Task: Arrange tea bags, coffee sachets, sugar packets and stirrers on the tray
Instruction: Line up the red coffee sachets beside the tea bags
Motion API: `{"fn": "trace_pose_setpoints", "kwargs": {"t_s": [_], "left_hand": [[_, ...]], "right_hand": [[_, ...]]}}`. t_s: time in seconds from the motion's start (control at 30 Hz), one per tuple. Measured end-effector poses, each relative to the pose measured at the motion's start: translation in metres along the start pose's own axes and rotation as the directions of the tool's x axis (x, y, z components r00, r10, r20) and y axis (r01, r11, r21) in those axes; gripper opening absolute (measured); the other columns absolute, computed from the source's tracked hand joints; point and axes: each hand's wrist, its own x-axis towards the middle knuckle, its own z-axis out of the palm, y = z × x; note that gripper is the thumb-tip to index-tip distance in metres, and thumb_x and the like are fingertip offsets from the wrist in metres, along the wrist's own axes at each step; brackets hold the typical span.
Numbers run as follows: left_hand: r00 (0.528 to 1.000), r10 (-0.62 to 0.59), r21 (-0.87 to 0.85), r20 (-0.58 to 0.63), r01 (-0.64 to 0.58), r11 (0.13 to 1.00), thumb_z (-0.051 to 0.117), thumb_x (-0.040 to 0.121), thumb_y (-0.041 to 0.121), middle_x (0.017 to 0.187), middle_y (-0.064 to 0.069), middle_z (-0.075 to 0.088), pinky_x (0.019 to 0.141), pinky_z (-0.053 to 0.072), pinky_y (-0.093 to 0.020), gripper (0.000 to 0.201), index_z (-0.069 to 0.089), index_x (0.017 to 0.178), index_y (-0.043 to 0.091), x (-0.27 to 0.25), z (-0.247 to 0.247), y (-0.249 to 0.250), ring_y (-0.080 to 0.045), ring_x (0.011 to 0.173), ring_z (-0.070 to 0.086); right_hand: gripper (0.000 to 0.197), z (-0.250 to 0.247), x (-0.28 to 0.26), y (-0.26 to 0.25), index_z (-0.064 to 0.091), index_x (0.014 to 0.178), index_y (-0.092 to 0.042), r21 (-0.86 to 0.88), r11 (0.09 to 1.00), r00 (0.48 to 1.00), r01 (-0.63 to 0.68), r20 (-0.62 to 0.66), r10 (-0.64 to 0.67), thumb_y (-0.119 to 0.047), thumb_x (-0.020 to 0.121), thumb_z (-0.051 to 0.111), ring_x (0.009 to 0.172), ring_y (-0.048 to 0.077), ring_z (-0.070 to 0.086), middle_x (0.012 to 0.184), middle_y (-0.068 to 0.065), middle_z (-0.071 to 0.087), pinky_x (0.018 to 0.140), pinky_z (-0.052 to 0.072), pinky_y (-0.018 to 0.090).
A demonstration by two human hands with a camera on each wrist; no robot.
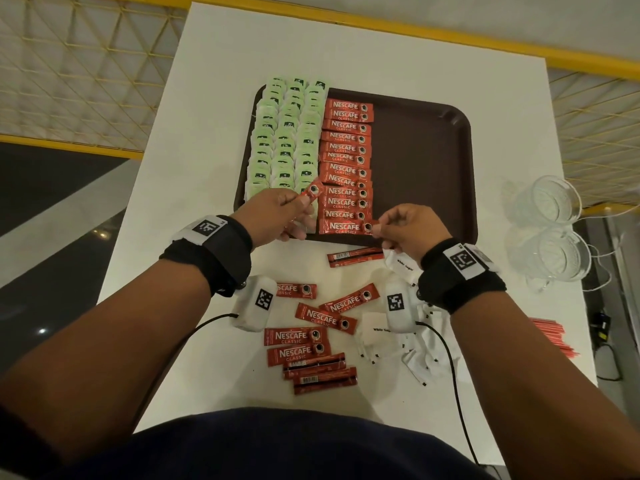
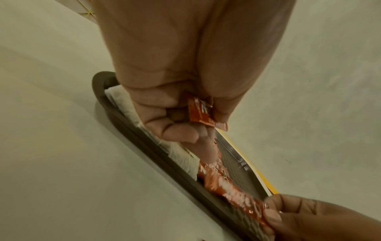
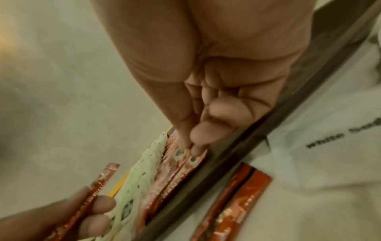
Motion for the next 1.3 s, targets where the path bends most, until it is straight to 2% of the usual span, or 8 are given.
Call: {"fn": "trace_pose_setpoints", "kwargs": {"t_s": [0.2, 0.43, 0.5, 0.6, 0.77, 1.0, 1.2, 1.3], "left_hand": [[1.000, -0.023, -0.021, -0.011, 0.023, 1.000, 0.033, 0.105, 0.024, 0.088, -0.002, 0.061, 0.064, 0.040, -0.025, 0.036, 0.065, 0.110, 0.008, 0.001, -0.002, 0.002, -0.011, 0.070, 0.053], [0.997, 0.068, 0.187, 0.032, -0.073, 0.980, 0.045, 0.103, 0.026, 0.086, -0.008, 0.061, 0.065, 0.049, -0.023, 0.027, 0.063, 0.111, 0.007, 0.004, 0.002, -0.002, -0.016, 0.077, 0.055], [0.995, 0.095, 0.222, 0.026, -0.098, 0.970, 0.051, 0.101, 0.027, 0.087, -0.005, 0.066, 0.064, 0.050, -0.019, 0.018, 0.063, 0.108, 0.015, 0.003, 0.003, -0.003, -0.011, 0.075, 0.060], [0.990, 0.137, 0.290, 0.016, -0.136, 0.947, 0.061, 0.096, 0.027, 0.086, 0.003, 0.067, 0.059, 0.048, -0.016, 0.011, 0.063, 0.100, 0.018, 0.002, 0.008, -0.004, -0.006, 0.074, 0.063], [0.975, 0.220, 0.371, 0.041, -0.219, 0.902, 0.071, 0.088, 0.028, 0.087, 0.007, 0.065, 0.066, 0.044, -0.019, 0.015, 0.068, 0.099, 0.017, 0.007, 0.022, 0.003, -0.008, 0.078, 0.061], [0.962, 0.267, 0.401, -0.054, -0.224, 0.888, 0.061, 0.095, 0.033, 0.104, 0.006, 0.062, 0.083, 0.045, -0.028, 0.021, 0.065, 0.108, 0.017, 0.008, 0.021, 0.001, -0.012, 0.098, 0.057], [0.932, 0.326, 0.400, -0.159, -0.241, 0.884, 0.056, 0.098, 0.027, 0.102, 0.007, 0.062, 0.071, 0.037, -0.012, 0.014, 0.066, 0.102, 0.019, 0.001, 0.005, -0.007, -0.008, 0.092, 0.055], [0.931, 0.332, 0.403, -0.152, -0.248, 0.881, 0.056, 0.098, 0.024, 0.093, 0.013, 0.059, 0.071, 0.037, -0.012, 0.013, 0.066, 0.100, 0.016, -0.006, 0.004, -0.009, -0.001, 0.084, 0.053]], "right_hand": [[0.010, 0.008, 0.012, 0.007, 0.066, 0.080, -0.014, -0.225, 0.974, 0.990, -0.032, -0.138, 0.001, -0.017, 0.082, 0.075, 0.081, 0.016, 0.066, 0.083, 0.002, 0.069, 0.076, 0.057, 0.033], [0.019, 0.015, 0.017, -0.005, 0.060, 0.079, -0.017, -0.416, 0.906, 0.995, -0.076, -0.096, 0.039, -0.030, 0.084, 0.073, 0.081, 0.016, 0.062, 0.085, 0.001, 0.066, 0.076, 0.051, 0.031], [0.023, 0.014, 0.018, -0.006, 0.059, 0.079, -0.017, -0.422, 0.903, 0.994, -0.074, -0.100, 0.035, -0.034, 0.084, 0.073, 0.080, 0.015, 0.061, 0.084, 0.001, 0.065, 0.074, 0.051, 0.031], [0.023, 0.013, 0.012, -0.008, 0.060, 0.086, -0.019, -0.342, 0.938, 0.984, 0.050, -0.146, -0.106, -0.042, 0.089, 0.065, 0.075, 0.008, 0.058, 0.080, -0.006, 0.061, 0.063, 0.045, 0.023], [0.010, 0.016, -0.004, -0.024, 0.064, 0.100, -0.024, -0.170, 0.947, 0.962, 0.272, 0.057, -0.267, -0.031, 0.093, 0.062, 0.080, 0.004, 0.059, 0.090, -0.008, 0.065, 0.072, 0.048, 0.021], [0.003, 0.009, 0.006, -0.005, 0.066, 0.088, -0.024, -0.163, 0.969, 0.981, 0.187, -0.021, -0.193, -0.025, 0.091, 0.066, 0.085, 0.009, 0.064, 0.090, -0.005, 0.069, 0.073, 0.051, 0.024], [0.005, 0.017, 0.014, -0.001, 0.069, 0.091, -0.021, -0.298, 0.943, 0.984, 0.152, -0.046, -0.173, -0.026, 0.091, 0.066, 0.087, 0.014, 0.064, 0.091, -0.002, 0.068, 0.085, 0.054, 0.034], [0.009, 0.022, 0.014, -0.003, 0.068, 0.095, -0.020, -0.381, 0.916, 0.989, 0.125, -0.019, -0.143, -0.028, 0.091, 0.066, 0.091, 0.014, 0.063, 0.096, -0.002, 0.067, 0.088, 0.053, 0.035]]}}
